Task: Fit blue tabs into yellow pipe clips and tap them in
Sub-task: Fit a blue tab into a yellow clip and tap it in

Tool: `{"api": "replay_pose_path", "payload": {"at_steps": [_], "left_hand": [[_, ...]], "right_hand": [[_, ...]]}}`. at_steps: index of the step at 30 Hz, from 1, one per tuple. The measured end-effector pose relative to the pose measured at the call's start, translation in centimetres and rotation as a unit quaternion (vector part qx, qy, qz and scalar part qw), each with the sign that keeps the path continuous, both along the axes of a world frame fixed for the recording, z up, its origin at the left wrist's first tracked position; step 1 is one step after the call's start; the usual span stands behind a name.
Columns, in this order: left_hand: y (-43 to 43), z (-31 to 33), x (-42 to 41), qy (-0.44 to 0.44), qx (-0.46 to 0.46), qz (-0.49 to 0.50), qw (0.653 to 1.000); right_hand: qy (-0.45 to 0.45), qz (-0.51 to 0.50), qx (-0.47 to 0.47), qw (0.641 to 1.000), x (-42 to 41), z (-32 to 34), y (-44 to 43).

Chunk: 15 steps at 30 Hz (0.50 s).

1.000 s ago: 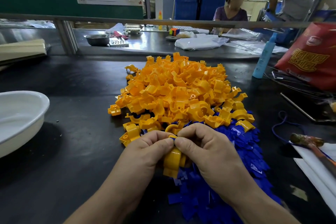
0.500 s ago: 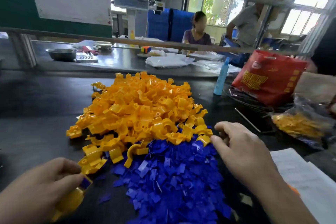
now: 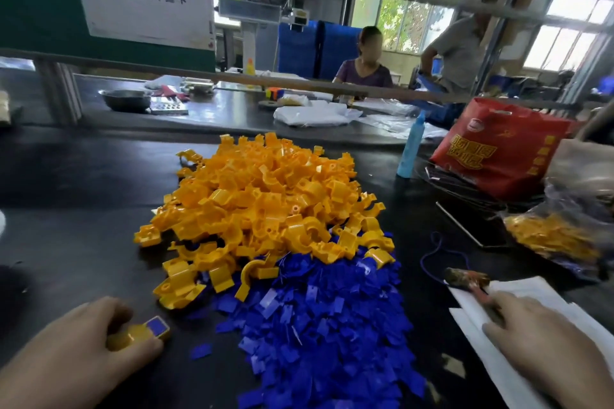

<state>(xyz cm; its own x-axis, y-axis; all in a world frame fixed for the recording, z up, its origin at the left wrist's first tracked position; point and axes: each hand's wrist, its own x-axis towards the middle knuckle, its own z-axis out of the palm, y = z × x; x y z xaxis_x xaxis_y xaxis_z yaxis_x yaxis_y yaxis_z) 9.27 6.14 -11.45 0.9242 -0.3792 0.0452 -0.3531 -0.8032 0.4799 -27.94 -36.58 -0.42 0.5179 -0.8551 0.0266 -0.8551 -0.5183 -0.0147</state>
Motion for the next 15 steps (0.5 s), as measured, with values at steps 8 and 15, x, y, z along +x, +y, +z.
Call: {"api": "replay_pose_path", "payload": {"at_steps": [8,15], "left_hand": [[-2.4,9.6,-8.1,-0.030,0.102,-0.045,0.993],[-2.5,9.5,-9.0,-0.067,0.083,-0.053,0.993]], "right_hand": [[-0.011,-0.078,-0.032,0.996,-2.6,-7.2,-8.1],[0.024,-0.058,0.011,0.998,-3.8,-7.8,-9.2]]}}
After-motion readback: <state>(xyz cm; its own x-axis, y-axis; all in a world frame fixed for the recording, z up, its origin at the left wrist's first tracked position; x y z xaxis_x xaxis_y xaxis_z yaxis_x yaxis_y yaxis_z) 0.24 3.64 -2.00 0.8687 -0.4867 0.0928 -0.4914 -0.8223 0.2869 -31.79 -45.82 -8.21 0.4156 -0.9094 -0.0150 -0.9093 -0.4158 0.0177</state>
